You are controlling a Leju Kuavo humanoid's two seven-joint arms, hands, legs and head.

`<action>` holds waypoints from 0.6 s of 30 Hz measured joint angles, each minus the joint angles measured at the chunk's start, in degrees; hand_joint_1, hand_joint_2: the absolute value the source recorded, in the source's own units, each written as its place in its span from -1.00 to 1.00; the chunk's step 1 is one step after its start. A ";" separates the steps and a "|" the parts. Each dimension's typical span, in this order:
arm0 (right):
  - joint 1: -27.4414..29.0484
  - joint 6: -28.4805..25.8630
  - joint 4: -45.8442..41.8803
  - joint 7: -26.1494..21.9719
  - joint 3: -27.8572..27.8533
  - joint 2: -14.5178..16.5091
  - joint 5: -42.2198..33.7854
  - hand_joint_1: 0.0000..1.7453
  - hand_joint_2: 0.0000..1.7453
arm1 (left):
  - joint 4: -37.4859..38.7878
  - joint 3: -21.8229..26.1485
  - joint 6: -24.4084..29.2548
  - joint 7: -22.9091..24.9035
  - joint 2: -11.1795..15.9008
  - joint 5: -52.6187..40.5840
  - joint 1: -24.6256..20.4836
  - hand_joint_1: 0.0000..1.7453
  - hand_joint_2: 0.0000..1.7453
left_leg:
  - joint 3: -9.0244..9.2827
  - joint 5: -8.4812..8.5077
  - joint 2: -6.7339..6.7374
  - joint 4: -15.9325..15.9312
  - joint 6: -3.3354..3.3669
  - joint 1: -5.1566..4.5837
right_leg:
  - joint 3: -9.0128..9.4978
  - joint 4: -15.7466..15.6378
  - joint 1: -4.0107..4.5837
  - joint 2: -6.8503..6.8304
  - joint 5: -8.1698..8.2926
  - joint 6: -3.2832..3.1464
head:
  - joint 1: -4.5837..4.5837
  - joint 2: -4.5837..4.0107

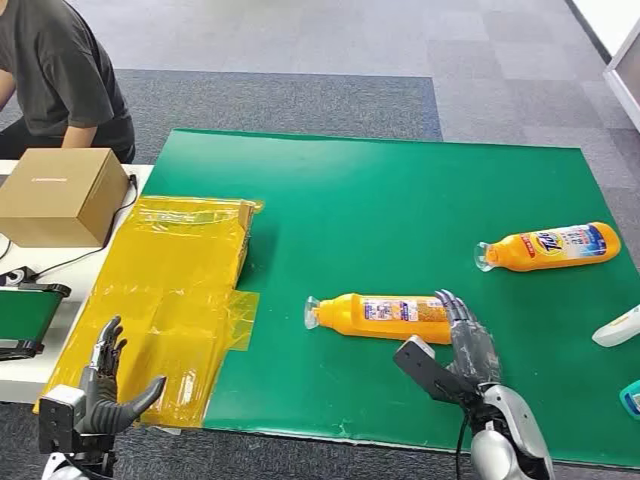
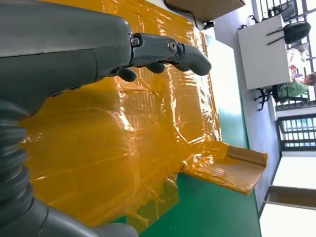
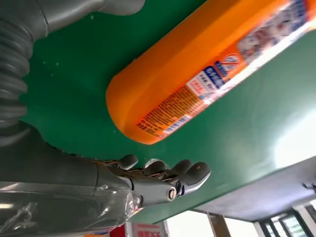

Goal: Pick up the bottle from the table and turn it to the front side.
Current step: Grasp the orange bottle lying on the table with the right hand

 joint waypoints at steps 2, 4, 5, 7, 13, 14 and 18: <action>-1.49 0.59 1.41 0.47 0.01 -0.36 0.82 -1.00 1.00 | 0.18 0.00 0.00 0.00 0.01 0.00 -0.17 -1.00 1.00 | 0.00 0.01 0.00 0.00 0.00 0.00 | 0.00 0.00 0.00 0.01 0.01 0.00 | -0.01 0.01; -4.29 1.65 4.29 1.45 0.18 -0.97 2.52 -1.00 1.00 | 0.56 -0.01 0.00 0.00 0.01 0.02 -0.58 -1.00 1.00 | 0.00 0.02 0.00 0.00 0.00 0.00 | 0.00 0.00 0.00 0.01 0.03 0.00 | -0.01 0.01; -5.57 2.12 5.68 1.92 0.36 -1.18 3.31 -1.00 1.00 | 0.77 -0.01 0.01 0.00 0.02 0.03 -0.79 -1.00 1.00 | 0.00 0.03 0.00 0.01 0.01 0.00 | -0.01 0.00 0.00 0.01 0.03 0.01 | -0.01 0.00; -8.10 3.50 8.38 2.90 0.96 -1.40 4.73 -1.00 1.00 | 1.18 -0.02 0.05 0.00 0.08 0.08 -1.12 -1.00 1.00 | 0.00 0.04 0.00 0.01 0.02 0.00 | -0.01 0.00 0.00 0.01 0.04 0.01 | -0.02 0.00; -14.28 10.40 16.80 3.83 3.92 -1.82 7.17 0.00 1.00 | 2.38 -0.04 0.29 -0.03 0.47 0.28 -1.82 -1.00 1.00 | -0.01 0.05 -0.02 0.01 0.02 0.00 | -0.01 0.00 0.00 0.00 0.04 0.01 | -0.02 0.00; -15.34 11.56 18.24 3.75 4.60 -1.83 7.34 0.50 1.00 | 2.60 -0.03 0.31 -0.08 0.52 0.34 -1.92 -1.00 1.00 | -0.01 0.05 -0.02 0.01 0.02 0.00 | -0.02 0.00 0.00 0.01 0.04 0.01 | -0.02 0.01; -20.14 15.10 24.20 2.43 7.72 -1.85 7.18 1.00 1.00 | 3.63 -0.02 0.57 -0.59 0.76 0.48 -2.42 -1.00 1.00 | 0.12 0.04 0.04 0.01 0.01 0.01 | 0.04 0.00 0.01 0.05 0.04 0.01 | -0.02 0.01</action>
